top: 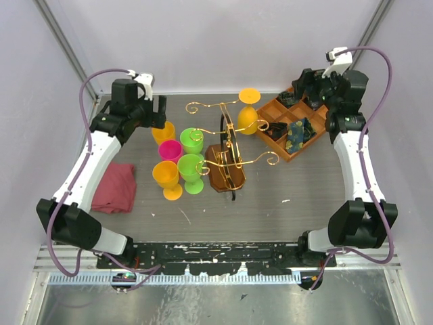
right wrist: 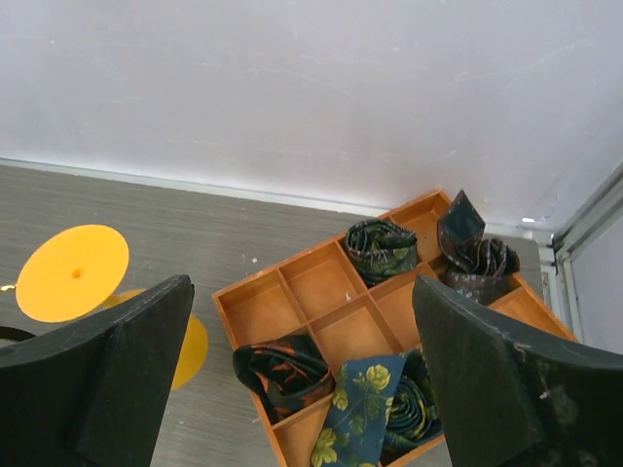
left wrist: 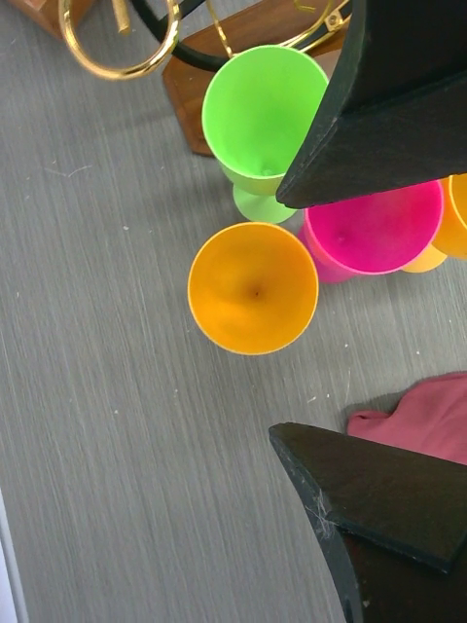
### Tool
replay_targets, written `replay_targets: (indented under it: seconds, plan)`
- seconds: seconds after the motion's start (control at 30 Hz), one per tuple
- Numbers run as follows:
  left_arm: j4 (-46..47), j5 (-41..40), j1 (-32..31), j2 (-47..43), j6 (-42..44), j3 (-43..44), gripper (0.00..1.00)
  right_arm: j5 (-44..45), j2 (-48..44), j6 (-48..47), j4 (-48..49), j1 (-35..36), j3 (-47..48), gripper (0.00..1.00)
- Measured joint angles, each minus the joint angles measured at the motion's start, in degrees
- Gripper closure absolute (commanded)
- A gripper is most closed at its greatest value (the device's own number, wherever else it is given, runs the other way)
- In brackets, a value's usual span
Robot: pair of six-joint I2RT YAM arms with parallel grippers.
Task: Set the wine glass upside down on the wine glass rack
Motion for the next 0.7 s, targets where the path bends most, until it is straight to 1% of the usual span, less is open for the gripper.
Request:
replay_targets:
  seconds: [0.2,0.37,0.7]
  plan:
    - [-4.2,-0.2,2.3,3.2,-1.8,4.5,0.02,2.8,0.0,0.7,-4.9,-0.1,0.1,0.01]
    - [-7.5,-0.2,3.8,3.4,-2.2,4.5,0.02,6.2,0.0,0.7,-7.9,-0.2,0.1,0.04]
    - [-9.1,-0.3,5.4,3.2,-2.3,3.6,0.02,8.3,-1.5,0.7,-13.0,-0.2,1.0,0.04]
